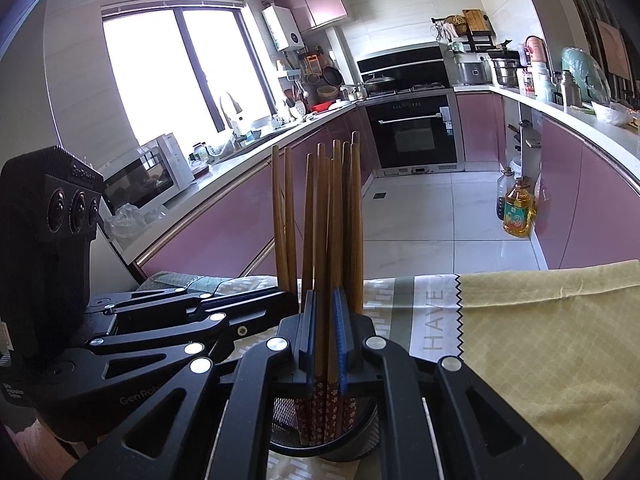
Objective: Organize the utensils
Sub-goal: 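Open the left gripper and pull back from the cup while the right gripper releases and withdraws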
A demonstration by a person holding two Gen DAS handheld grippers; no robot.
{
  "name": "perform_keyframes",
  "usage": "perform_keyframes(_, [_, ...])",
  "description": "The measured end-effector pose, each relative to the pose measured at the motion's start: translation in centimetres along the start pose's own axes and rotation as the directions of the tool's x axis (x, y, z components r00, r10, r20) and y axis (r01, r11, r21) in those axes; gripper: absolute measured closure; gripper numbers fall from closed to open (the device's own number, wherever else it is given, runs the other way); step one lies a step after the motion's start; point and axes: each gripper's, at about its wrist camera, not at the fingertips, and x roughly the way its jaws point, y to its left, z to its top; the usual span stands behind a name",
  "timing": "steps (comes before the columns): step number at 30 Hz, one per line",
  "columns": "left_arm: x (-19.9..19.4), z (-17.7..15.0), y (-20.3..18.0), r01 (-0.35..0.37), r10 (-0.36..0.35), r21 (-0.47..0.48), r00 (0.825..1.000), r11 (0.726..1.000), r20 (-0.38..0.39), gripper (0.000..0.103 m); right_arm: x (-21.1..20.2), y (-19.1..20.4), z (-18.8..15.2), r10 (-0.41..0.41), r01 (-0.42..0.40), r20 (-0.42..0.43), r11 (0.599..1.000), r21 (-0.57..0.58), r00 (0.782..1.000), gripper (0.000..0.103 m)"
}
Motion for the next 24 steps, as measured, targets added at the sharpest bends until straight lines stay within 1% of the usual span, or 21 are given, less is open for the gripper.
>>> perform_keyframes(1, [-0.2,-0.2,0.2,-0.001,0.001,-0.002,1.000,1.000,0.003,0.094,-0.2,0.0,-0.1,-0.001,0.001,0.004,1.000,0.000,1.000,0.092])
perform_keyframes(2, [-0.3,-0.4,0.3,-0.004,0.004,-0.002,1.000,1.000,0.008,0.092,-0.3,0.0,-0.1,-0.001,0.001,0.006,1.000,0.000,1.000,0.088])
perform_keyframes(3, [-0.6,-0.6,0.4,-0.010,0.010,-0.004,1.000,1.000,0.014,0.087,-0.6,0.0,-0.2,-0.002,0.002,0.008,1.000,-0.002,1.000,0.086])
perform_keyframes(4, [-0.9,-0.8,0.5,-0.021,0.021,-0.006,1.000,1.000,0.021,0.081,-0.7,0.0,-0.2,-0.005,0.005,0.011,1.000,-0.004,1.000,0.083])
perform_keyframes(5, [-1.4,-1.1,0.7,-0.033,0.034,-0.010,0.999,0.999,0.033,0.068,-1.1,0.1,-0.2,-0.008,0.008,0.019,1.000,-0.007,1.000,0.079])
perform_keyframes(6, [-1.9,-1.3,0.8,-0.043,0.043,-0.013,0.998,0.999,0.050,0.061,-1.4,0.1,-0.3,-0.010,0.010,0.025,1.000,-0.009,1.000,0.077])
perform_keyframes(7, [-2.6,-1.7,1.0,-0.052,0.053,-0.015,0.996,0.999,0.072,0.058,-1.8,0.1,-0.4,-0.012,0.013,0.031,1.000,-0.012,0.999,0.069])
perform_keyframes(8, [-3.2,-2.0,1.2,-0.060,0.062,-0.020,0.994,0.998,0.088,0.053,-2.3,0.2,-0.5,-0.020,0.021,0.043,1.000,-0.018,0.999,0.062])
perform_keyframes(9, [-3.8,-2.4,1.5,-0.071,0.074,-0.033,0.992,0.997,0.104,0.045,-2.6,0.2,-0.6,-0.027,0.028,0.052,0.999,-0.022,0.998,0.059])
perform_keyframes(10, [-4.5,-2.7,1.8,-0.080,0.085,-0.043,0.989,0.996,0.120,0.042,-3.0,0.3,-0.7,-0.033,0.035,0.060,0.999,-0.027,0.998,0.054])
perform_keyframes(12, [-5.9,-3.5,2.2,-0.113,0.120,-0.053,0.979,0.992,0.163,0.032,-3.8,0.5,-1.1,-0.048,0.051,0.078,0.998,-0.036,0.996,0.044])
perform_keyframes(13, [-6.6,-4.0,2.4,-0.138,0.145,-0.053,0.972,0.989,0.186,0.027,-4.1,0.6,-1.3,-0.058,0.062,0.088,0.997,-0.044,0.994,0.036])
perform_keyframes(14, [-7.3,-4.4,2.5,-0.155,0.163,-0.054,0.965,0.986,0.206,0.012,-4.5,0.8,-1.5,-0.068,0.074,0.096,0.996,-0.055,0.993,0.031])
perform_keyframes(15, [-8.1,-5.0,2.6,-0.175,0.184,-0.059,0.954,0.983,0.236,0.006,-4.9,1.0,-1.8,-0.091,0.099,0.107,0.993,-0.069,0.990,0.028])
perform_keyframes(16, [-8.7,-5.4,2.7,-0.193,0.203,-0.063,0.945,0.979,0.255,0.006,-5.1,1.0,-2.0,-0.105,0.114,0.117,0.990,-0.078,0.988,0.021])
perform_keyframes(17, [-9.3,-5.7,2.8,-0.212,0.221,-0.063,0.937,0.975,0.270,0.006,-5.4,1.1,-2.2,-0.116,0.128,0.130,0.988,-0.085,0.985,0.018])
perform_keyframes(18, [-9.9,-5.9,2.9,-0.227,0.235,-0.063,0.930,0.972,0.284,0.006,-5.8,1.3,-2.5,-0.130,0.145,0.147,0.985,-0.092,0.981,0.017])
perform_keyframes(19, [-10.6,-6.4,3.0,-0.247,0.257,-0.073,0.917,0.966,0.304,0.006,-6.2,1.4,-2.8,-0.141,0.157,0.159,0.983,-0.098,0.977,0.012])
perform_keyframes(20, [-11.1,-6.7,3.1,-0.258,0.271,-0.083,0.909,0.963,0.317,0.006,-6.5,1.6,-3.0,-0.151,0.170,0.170,0.980,-0.104,0.974,0.007])
perform_keyframes(22, [-12.2,-7.4,3.3,-0.280,0.297,-0.100,0.892,0.955,0.341,0.006,-7.1,1.8,-3.6,-0.169,0.192,0.191,0.975,-0.109,0.967,0.007])
perform_keyframes(24, [-13.4,-8.2,3.5,-0.306,0.329,-0.121,0.871,0.944,0.364,0.006,-7.7,2.1,-4.2,-0.175,0.201,0.211,0.973,-0.110,0.962,0.007])
